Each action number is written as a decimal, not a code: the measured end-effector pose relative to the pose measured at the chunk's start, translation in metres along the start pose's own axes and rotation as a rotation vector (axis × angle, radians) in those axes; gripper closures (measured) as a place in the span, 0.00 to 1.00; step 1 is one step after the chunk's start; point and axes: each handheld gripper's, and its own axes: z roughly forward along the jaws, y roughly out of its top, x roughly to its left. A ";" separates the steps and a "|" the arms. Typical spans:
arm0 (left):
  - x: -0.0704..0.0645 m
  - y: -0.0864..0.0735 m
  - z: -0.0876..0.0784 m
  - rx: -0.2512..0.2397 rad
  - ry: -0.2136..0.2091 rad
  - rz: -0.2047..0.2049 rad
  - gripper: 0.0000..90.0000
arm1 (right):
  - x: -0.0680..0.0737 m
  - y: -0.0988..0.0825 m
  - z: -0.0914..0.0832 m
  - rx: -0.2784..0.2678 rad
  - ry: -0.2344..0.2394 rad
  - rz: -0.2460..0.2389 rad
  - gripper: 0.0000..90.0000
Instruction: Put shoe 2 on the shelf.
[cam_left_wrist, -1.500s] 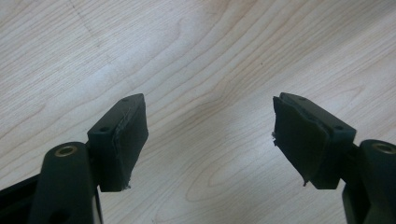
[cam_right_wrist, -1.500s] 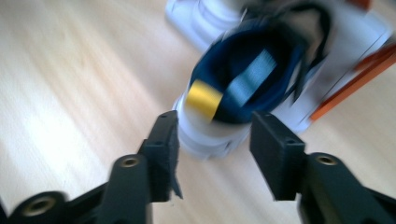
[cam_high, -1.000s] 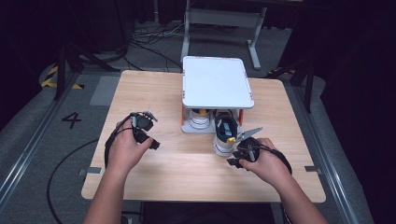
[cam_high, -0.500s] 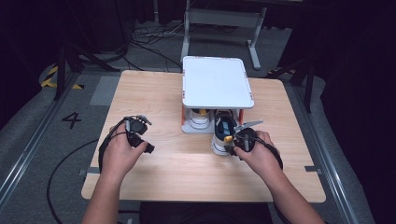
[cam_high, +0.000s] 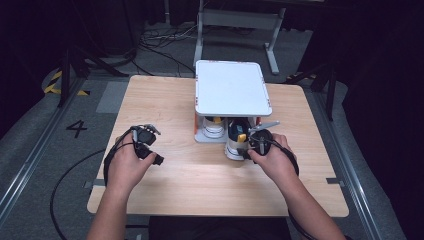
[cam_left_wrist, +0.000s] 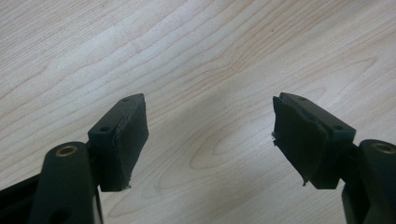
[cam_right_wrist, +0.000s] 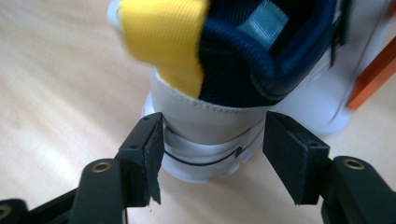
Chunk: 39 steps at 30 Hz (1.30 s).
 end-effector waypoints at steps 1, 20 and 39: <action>0.000 0.000 0.000 0.000 0.000 0.001 0.30 | -0.002 0.002 0.000 -0.016 -0.026 -0.026 0.52; 0.002 0.001 0.004 0.004 -0.010 0.003 0.30 | -0.027 0.015 0.038 -0.210 -0.108 -0.049 0.49; -0.001 0.006 0.002 -0.001 -0.017 0.020 0.30 | -0.019 0.010 -0.023 -0.251 -0.064 -0.109 0.44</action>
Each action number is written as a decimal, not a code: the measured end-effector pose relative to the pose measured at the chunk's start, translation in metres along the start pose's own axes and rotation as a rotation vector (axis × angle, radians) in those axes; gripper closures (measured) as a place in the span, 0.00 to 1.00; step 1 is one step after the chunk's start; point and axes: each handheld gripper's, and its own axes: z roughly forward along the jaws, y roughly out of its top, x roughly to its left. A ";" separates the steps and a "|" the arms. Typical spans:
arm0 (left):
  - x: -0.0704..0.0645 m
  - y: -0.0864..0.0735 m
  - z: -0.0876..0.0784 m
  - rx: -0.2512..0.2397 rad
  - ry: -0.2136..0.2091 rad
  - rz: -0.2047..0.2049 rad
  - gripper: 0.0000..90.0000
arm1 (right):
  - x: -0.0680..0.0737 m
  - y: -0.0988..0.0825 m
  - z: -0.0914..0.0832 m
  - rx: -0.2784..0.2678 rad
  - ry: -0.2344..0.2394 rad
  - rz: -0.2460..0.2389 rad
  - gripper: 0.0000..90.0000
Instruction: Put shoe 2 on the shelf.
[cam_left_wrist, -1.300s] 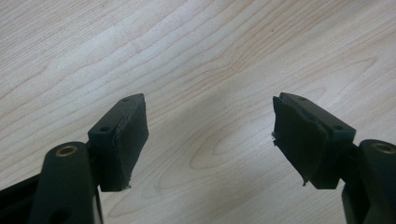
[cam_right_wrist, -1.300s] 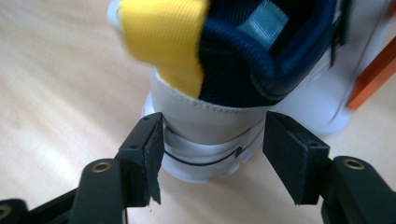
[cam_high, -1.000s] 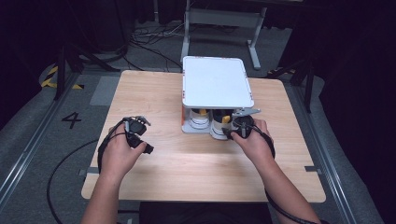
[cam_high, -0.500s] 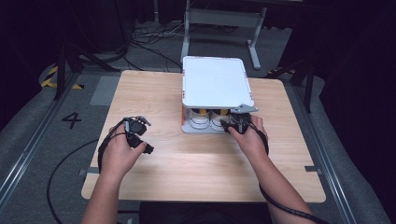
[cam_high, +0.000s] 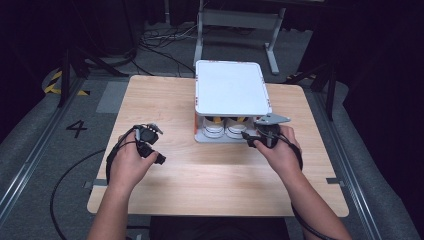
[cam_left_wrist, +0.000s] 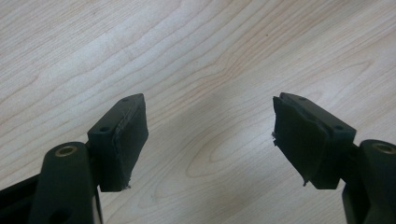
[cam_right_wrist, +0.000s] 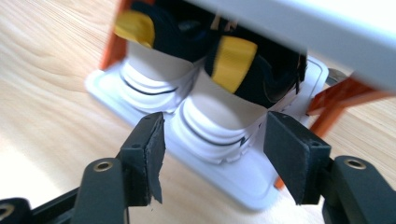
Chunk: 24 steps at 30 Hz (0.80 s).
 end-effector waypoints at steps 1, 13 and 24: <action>0.000 0.001 -0.001 -0.002 -0.001 0.003 0.29 | -0.003 0.002 -0.016 -0.017 0.007 0.016 0.42; 0.008 -0.005 0.001 -0.047 0.012 0.003 0.26 | -0.049 -0.023 -0.072 -0.016 -0.010 0.110 0.39; 0.022 -0.010 0.012 -0.084 0.054 0.007 0.23 | -0.098 -0.075 -0.077 0.066 -0.046 0.085 0.34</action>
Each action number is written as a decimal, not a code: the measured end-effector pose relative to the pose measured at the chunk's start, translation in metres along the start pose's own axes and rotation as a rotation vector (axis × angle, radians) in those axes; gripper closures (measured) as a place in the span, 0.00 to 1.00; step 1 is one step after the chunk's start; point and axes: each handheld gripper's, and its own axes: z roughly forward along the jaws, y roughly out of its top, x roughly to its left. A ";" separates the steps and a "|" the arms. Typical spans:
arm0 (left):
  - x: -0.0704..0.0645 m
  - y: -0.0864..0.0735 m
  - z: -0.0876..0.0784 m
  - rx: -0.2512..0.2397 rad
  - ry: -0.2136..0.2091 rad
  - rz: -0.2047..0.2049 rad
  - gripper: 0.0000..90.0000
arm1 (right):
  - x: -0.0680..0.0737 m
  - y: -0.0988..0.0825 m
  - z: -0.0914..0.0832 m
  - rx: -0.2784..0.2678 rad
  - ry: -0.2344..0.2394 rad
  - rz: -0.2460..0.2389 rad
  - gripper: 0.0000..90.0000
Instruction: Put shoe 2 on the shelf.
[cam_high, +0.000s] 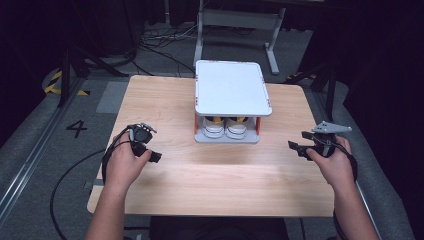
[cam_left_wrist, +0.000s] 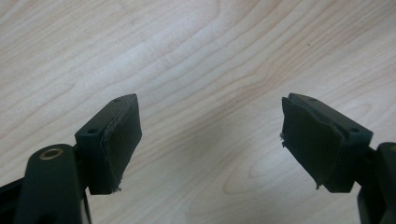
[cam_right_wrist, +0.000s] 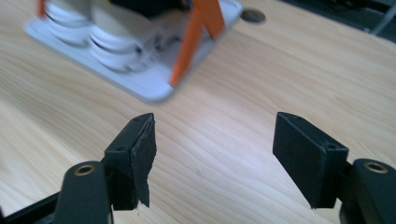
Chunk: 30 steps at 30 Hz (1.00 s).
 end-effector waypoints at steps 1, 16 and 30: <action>0.001 -0.001 0.001 0.004 0.002 0.005 0.23 | -0.004 -0.005 0.003 0.018 -0.005 -0.010 0.34; 0.017 -0.008 0.018 -0.008 0.013 -0.012 0.23 | -0.032 -0.051 0.043 0.165 0.027 0.019 0.29; 0.024 -0.013 0.033 -0.053 -0.001 -0.059 0.21 | -0.043 -0.074 0.064 0.048 0.058 0.085 0.24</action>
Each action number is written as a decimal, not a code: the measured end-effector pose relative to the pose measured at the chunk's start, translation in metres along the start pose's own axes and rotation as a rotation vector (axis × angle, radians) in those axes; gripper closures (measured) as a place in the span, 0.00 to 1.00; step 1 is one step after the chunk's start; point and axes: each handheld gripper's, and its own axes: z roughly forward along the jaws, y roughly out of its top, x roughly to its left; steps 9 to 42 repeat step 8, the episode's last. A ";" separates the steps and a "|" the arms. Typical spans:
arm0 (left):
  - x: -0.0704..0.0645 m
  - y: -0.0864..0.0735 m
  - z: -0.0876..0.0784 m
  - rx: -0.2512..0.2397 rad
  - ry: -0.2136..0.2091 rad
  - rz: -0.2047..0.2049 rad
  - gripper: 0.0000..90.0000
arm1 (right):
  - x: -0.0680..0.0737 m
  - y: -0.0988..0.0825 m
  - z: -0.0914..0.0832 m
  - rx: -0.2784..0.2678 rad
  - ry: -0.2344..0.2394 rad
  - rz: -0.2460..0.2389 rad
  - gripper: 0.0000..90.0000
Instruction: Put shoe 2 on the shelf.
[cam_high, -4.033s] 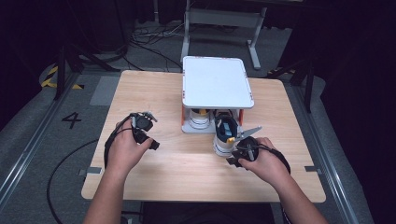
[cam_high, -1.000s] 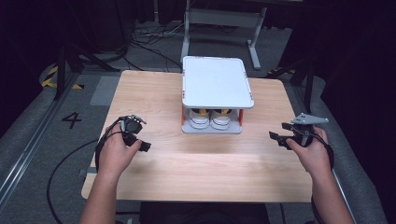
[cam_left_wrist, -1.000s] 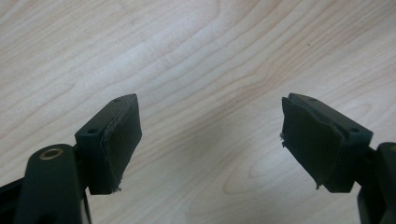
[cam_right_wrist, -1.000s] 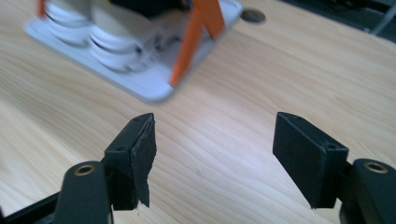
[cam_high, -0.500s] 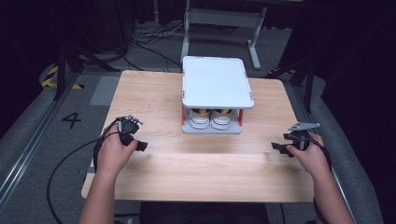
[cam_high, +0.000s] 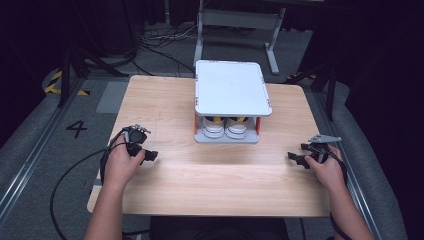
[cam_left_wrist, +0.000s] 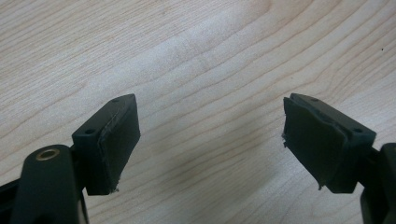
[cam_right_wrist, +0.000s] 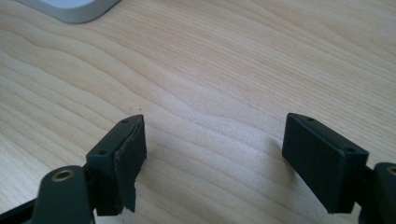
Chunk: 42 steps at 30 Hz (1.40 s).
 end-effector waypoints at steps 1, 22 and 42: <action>0.000 0.000 0.000 -0.002 0.000 0.005 0.21 | -0.001 -0.001 0.000 -0.006 0.001 0.000 0.23; 0.001 0.002 0.000 0.001 0.005 0.004 0.21 | -0.002 -0.001 0.001 0.011 -0.008 -0.010 0.16; 0.001 0.002 0.000 0.001 0.005 0.004 0.21 | -0.002 -0.001 0.001 0.011 -0.008 -0.010 0.16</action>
